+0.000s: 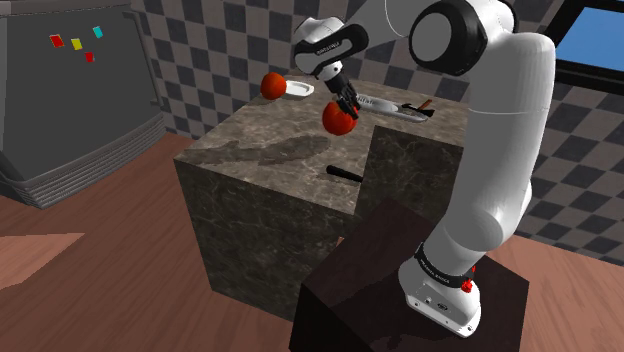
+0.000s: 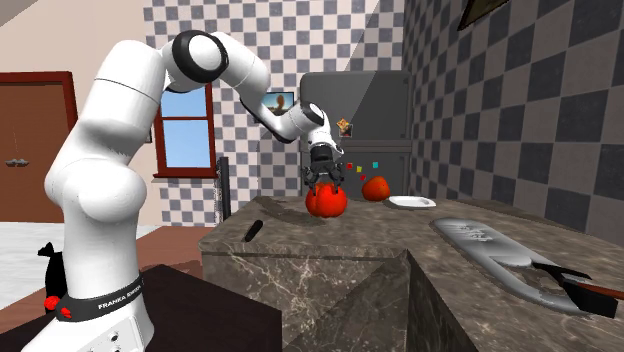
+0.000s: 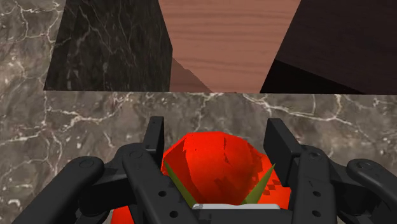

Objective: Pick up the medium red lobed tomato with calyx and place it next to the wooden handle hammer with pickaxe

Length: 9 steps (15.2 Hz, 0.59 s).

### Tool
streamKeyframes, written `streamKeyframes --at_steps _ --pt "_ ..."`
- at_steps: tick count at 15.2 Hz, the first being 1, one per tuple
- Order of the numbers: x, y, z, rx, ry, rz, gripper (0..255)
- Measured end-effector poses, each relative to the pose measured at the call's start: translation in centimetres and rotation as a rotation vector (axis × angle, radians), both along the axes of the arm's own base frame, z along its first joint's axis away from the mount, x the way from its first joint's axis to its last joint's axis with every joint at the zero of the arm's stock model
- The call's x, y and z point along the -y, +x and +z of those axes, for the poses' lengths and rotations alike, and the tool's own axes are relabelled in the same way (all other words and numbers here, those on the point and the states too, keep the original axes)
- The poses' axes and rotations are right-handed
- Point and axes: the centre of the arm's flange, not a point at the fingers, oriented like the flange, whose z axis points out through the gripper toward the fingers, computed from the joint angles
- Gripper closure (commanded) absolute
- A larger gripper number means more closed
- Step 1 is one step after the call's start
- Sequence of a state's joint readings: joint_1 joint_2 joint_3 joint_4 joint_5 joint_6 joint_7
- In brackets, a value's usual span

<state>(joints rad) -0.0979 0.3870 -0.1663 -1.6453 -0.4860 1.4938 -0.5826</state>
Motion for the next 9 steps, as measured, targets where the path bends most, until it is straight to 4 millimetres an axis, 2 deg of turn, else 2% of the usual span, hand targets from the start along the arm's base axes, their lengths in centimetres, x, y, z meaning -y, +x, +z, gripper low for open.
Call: streamKeyframes --at_steps 9 --pt "0.0 -0.1 4.6 0.000 0.000 0.000 255"
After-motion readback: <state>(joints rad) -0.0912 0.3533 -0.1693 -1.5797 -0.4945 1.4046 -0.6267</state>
